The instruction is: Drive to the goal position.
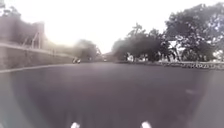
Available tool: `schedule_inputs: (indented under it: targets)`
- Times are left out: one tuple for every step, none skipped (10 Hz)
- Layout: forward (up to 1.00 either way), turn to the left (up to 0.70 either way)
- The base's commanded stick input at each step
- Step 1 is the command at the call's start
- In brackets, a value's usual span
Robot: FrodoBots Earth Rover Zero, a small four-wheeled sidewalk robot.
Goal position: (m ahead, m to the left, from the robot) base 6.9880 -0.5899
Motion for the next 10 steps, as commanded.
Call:
schedule_inputs:
  targets:
    - [0.70,0.00]
    - [0.70,0.00]
    - [0.70,0.00]
    - [0.70,0.00]
    - [0.70,0.00]
    - [0.70,0.00]
    - [0.70,0.00]
    - [0.70,0.00]
    - [0.70,0.00]
    - [0.70,0.00]
